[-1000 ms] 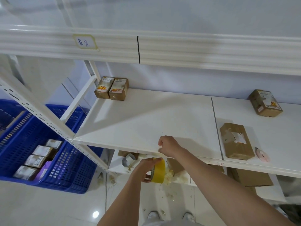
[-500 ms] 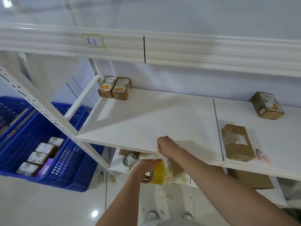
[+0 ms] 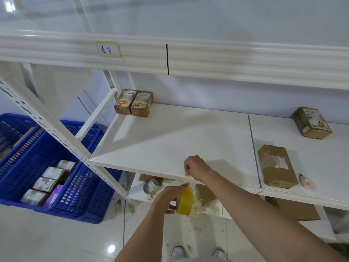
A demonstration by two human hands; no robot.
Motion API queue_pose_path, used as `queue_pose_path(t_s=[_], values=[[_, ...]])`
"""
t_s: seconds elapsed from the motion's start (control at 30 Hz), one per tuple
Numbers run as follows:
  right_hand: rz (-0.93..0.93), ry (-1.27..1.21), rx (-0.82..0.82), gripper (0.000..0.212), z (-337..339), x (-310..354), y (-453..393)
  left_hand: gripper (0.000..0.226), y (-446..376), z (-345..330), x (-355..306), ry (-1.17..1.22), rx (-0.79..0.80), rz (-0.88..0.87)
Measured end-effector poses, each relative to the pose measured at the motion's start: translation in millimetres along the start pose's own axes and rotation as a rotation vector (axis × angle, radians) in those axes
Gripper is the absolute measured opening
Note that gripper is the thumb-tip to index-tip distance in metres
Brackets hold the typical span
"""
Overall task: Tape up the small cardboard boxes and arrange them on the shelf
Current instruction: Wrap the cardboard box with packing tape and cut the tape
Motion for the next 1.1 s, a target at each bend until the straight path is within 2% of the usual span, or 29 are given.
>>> queue_pose_path(t_s=[0.43,0.6,0.77,0.9,1.0,1.1], values=[[-0.018,0.014,0.025,0.005,-1.3,0.2,-12.9,0.103,-15.4,6.1,-6.5,-0.043,0.016,0.022],[-0.085,0.035,0.001,0.025,4.5,-5.7,-14.4,0.099,-15.5,6.1,-7.7,-0.024,0.091,-0.015],[-0.121,-0.012,-0.042,0.029,7.4,-16.3,-19.0,0.092,-16.5,2.9,-10.5,0.020,0.144,-0.120],[-0.143,-0.209,-0.176,0.015,10.7,-31.7,-14.8,0.084,-19.4,1.0,-12.8,0.029,0.163,-0.195],[-0.198,-0.353,-0.274,0.015,17.5,-51.1,1.6,0.085,-19.4,0.3,-14.4,0.003,0.171,-0.221],[-0.285,-0.488,-0.207,0.012,7.1,-74.9,25.7,0.085,-19.0,0.1,-15.2,-0.009,0.169,-0.245]])
Point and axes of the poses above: each hand's wrist, its own y-axis away from the middle knuckle, its own z-axis out of the back of the hand, x = y × z, the point moved 5 cm from there along -y, towards the middle knuckle, and after that the axes turned 10 degrees about y, right-handed, at the moved point
